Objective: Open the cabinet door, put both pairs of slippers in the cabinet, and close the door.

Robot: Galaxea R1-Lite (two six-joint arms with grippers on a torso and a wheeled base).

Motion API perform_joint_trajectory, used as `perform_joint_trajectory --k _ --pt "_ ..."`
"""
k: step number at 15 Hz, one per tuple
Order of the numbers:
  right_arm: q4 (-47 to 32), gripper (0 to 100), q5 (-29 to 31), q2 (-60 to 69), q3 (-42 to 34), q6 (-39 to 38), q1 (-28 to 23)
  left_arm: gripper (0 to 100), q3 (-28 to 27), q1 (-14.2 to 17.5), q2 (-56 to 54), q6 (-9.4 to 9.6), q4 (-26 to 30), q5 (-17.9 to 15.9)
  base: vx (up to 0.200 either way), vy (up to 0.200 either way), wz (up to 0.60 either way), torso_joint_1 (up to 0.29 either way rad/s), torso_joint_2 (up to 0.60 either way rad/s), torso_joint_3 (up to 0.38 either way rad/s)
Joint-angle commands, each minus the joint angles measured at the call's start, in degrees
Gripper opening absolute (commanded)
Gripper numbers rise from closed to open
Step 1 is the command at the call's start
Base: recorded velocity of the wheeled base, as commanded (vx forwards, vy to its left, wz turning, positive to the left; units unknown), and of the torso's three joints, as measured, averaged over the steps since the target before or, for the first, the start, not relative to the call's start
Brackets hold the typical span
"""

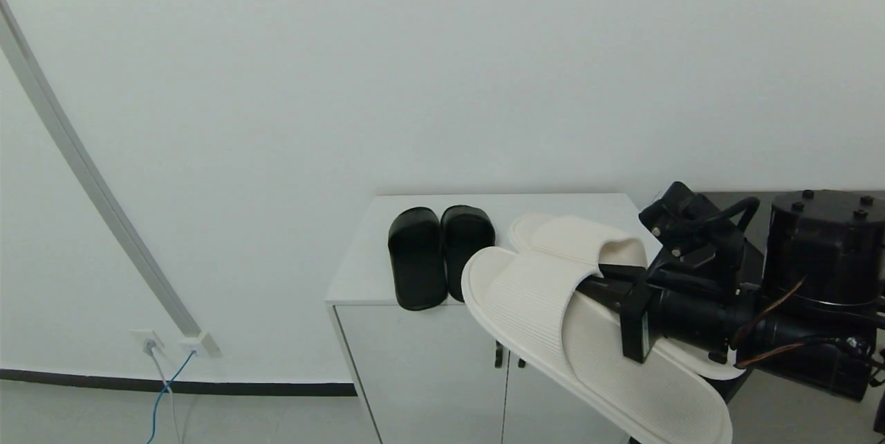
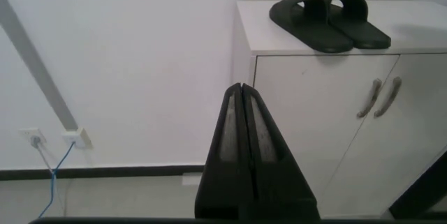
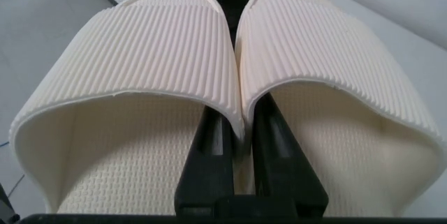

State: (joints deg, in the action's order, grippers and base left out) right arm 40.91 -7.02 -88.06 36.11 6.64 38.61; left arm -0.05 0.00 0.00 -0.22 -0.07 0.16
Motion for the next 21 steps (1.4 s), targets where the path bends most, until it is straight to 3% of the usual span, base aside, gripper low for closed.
perform_joint_trajectory --k 1,21 --pt "-0.04 0 0.08 -0.09 -0.34 0.04 -0.02 0 0.05 0.0 0.09 -0.04 -0.01 0.02 -0.2 0.0 0.0 0.002 0.01 -0.002" --pt "0.75 0 -1.59 3.6 -8.69 -0.14 3.05 0 -0.04 0.0 0.09 -0.22 0.07 -0.16 0.0 0.0 0.0 0.0 0.0 0.0"
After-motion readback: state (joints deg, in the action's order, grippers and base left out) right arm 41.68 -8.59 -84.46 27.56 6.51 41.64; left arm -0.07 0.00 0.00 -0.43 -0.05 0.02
